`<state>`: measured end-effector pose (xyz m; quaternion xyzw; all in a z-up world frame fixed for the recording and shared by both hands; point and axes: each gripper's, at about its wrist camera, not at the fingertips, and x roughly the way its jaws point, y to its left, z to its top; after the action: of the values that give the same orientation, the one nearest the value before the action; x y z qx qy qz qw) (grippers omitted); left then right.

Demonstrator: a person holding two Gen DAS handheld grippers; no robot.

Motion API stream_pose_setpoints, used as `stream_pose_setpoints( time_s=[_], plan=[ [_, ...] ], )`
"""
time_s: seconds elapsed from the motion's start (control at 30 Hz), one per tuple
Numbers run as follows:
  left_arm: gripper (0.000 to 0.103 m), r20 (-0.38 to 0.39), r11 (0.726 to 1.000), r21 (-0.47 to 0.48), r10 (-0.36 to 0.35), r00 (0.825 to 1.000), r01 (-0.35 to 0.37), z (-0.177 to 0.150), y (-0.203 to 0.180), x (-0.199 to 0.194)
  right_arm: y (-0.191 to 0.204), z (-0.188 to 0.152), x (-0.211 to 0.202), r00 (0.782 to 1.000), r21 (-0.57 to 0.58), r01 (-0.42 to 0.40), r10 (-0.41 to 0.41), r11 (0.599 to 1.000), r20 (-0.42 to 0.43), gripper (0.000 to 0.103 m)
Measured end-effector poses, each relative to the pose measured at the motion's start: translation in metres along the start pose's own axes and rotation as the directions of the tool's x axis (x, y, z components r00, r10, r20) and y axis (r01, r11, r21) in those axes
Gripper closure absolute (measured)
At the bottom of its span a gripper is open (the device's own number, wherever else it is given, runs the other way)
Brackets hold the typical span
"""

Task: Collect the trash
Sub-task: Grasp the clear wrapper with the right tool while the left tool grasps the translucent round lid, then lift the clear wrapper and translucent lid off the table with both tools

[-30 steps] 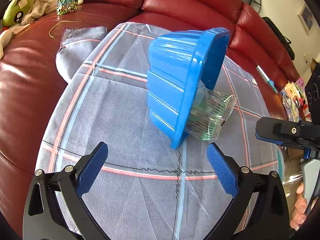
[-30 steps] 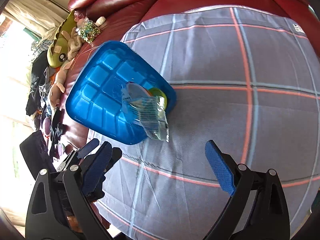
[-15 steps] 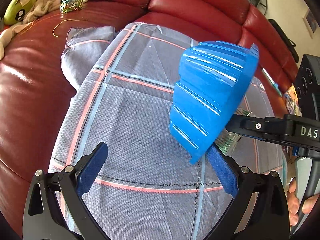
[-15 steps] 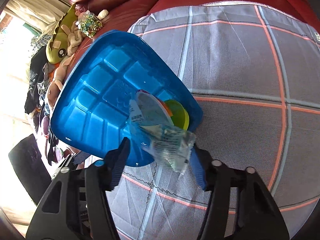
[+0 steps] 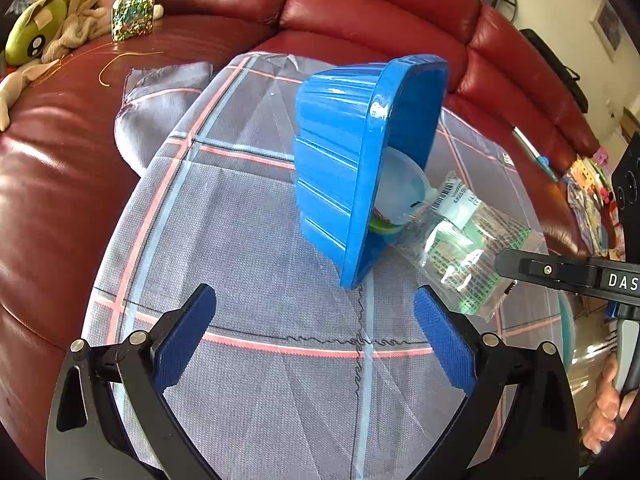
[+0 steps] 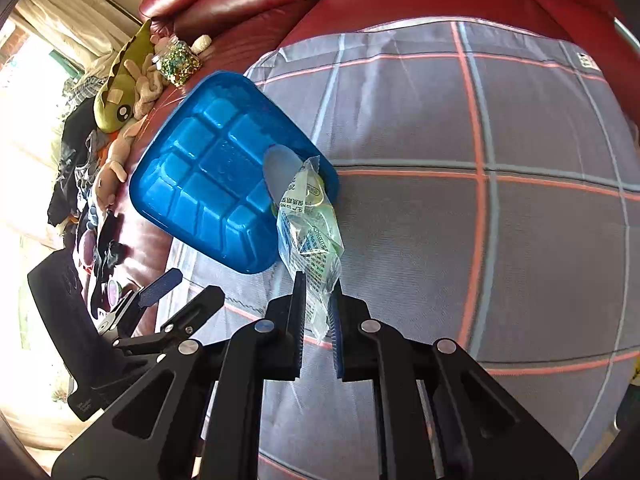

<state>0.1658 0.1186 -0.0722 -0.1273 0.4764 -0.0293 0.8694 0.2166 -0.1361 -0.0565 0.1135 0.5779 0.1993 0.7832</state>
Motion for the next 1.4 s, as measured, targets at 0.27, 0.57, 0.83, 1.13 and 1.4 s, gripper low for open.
stream_pose_setpoints(
  time_s=[0.27, 0.57, 0.83, 1.13, 1.4],
  plan=[
    [0.004, 0.037, 0.999, 0.047, 0.011, 0.999, -0.013, -0.017, -0.032, -0.012, -0.066, -0.022, -0.02, 0.999, 0.11, 0.026, -0.028, 0.994, 0.015, 0.093],
    [0.004, 0.052, 0.982, 0.189, -0.027, 0.998, 0.017, -0.003, -0.108, -0.007, -0.099, -0.022, -0.038, 0.998, 0.171, -0.026, 0.016, 0.985, 0.058, 0.093],
    [0.012, 0.022, 0.984, 0.077, 0.157, 0.987, -0.159, 0.045, -0.117, 0.049, -0.115, -0.017, -0.033, 0.996, 0.192, -0.072, 0.06, 0.979, 0.067, 0.093],
    [0.061, -0.003, 0.966, 0.067, 0.251, 0.968, -0.251, 0.049, -0.113, 0.083, -0.12, -0.014, -0.034, 0.993, 0.178, -0.104, 0.093, 0.979, 0.066, 0.093],
    [0.088, 0.035, 0.977, 0.092, 0.189, 0.981, -0.192, 0.042, -0.102, 0.076, -0.122, -0.015, -0.034, 0.993, 0.182, -0.107, 0.097, 0.978, 0.059, 0.093]
  ],
)
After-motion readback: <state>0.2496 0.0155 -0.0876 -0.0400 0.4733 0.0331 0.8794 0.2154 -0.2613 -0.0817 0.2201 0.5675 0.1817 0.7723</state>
